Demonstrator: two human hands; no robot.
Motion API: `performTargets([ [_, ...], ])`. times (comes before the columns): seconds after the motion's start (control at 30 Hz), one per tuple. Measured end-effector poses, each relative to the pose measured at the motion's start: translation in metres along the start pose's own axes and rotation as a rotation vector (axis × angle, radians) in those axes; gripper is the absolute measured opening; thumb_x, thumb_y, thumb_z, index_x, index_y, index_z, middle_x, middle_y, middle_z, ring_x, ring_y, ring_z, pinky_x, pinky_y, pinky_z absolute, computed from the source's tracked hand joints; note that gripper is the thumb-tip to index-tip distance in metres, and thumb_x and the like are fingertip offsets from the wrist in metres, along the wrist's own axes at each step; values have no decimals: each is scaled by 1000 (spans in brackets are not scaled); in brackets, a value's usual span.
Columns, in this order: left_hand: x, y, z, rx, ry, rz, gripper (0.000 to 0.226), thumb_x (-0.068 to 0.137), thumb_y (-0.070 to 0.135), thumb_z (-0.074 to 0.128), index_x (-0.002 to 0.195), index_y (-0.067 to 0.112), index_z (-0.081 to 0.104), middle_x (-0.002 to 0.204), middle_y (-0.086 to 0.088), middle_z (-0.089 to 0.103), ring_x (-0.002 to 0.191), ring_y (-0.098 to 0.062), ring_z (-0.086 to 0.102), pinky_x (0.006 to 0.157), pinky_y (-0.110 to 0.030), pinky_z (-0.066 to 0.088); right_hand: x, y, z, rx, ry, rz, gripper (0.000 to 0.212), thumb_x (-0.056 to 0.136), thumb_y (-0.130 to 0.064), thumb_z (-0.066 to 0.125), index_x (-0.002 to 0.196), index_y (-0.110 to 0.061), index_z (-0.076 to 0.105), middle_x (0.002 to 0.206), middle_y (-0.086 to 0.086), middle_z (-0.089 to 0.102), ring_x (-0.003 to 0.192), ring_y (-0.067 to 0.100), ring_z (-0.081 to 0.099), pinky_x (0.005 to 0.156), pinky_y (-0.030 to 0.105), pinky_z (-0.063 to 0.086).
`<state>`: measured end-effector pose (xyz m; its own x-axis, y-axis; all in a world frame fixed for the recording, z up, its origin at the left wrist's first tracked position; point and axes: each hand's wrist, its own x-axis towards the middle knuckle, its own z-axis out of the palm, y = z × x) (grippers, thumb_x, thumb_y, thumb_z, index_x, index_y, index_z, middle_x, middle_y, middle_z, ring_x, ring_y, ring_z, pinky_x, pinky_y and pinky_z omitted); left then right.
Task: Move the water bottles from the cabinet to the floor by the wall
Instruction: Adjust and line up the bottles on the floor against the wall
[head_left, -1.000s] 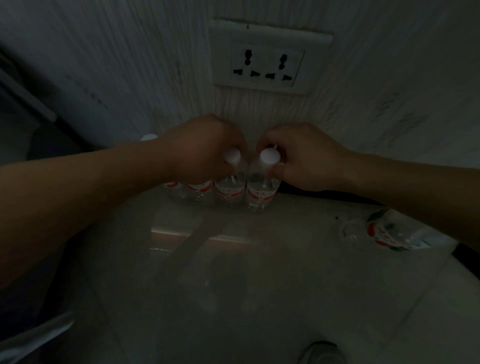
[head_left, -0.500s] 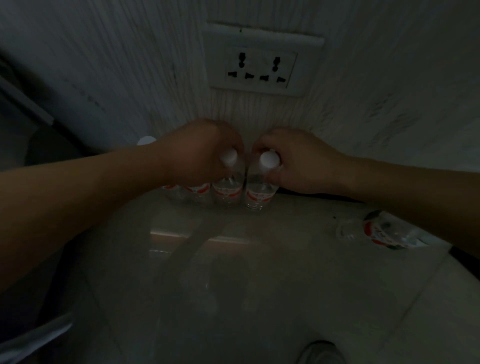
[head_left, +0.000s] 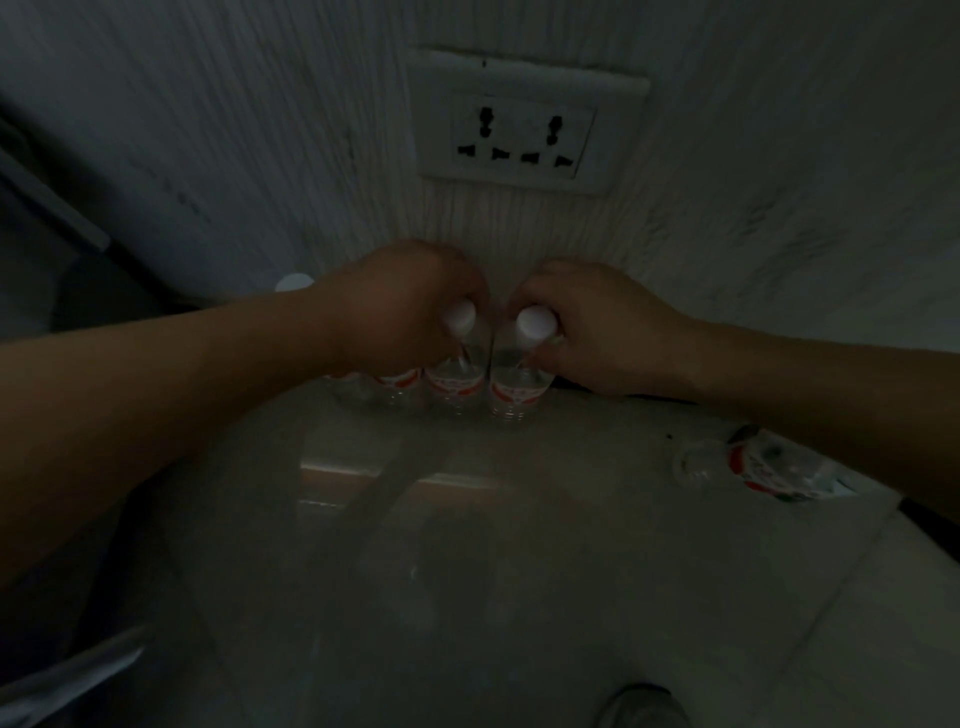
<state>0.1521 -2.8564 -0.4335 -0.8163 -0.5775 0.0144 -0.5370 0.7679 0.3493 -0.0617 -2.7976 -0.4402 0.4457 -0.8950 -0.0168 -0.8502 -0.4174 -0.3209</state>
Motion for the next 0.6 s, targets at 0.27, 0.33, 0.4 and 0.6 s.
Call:
performTargets([
  [0.27, 1, 0, 0, 16, -13, -32, 47, 69, 24, 80, 113, 18, 66, 109, -3, 65, 98, -22, 60, 78, -22, 33, 0, 0, -1, 43, 3, 37, 31, 78, -35, 60, 98, -12, 65, 94, 7, 60, 86, 21, 57, 71, 33, 42],
  [0.33, 0, 0, 1, 16, -5, -31, 48, 68, 25, 81, 113, 18, 66, 108, -3, 65, 97, -23, 61, 77, -23, 36, 0, 0, 0, 45, 4, 46, 30, 76, -31, 66, 100, -12, 65, 95, 7, 60, 87, 21, 58, 72, 33, 43],
  [0.4, 0, 0, 1, 0, -5, -29, 46, 68, 25, 80, 112, 18, 66, 106, -3, 65, 94, -23, 62, 77, -27, 42, -1, 0, -1, 42, -3, 51, 36, 73, -36, 65, 100, -13, 64, 95, 6, 59, 86, 20, 57, 71, 33, 43],
  [0.6, 0, 0, 1, -10, -2, -18, 48, 68, 30, 81, 112, 18, 66, 104, -1, 65, 90, -14, 57, 75, -23, 35, -2, -2, -6, 35, -8, 65, 44, 69, -32, 77, 106, -14, 63, 100, 6, 59, 90, 20, 56, 74, 32, 43],
])
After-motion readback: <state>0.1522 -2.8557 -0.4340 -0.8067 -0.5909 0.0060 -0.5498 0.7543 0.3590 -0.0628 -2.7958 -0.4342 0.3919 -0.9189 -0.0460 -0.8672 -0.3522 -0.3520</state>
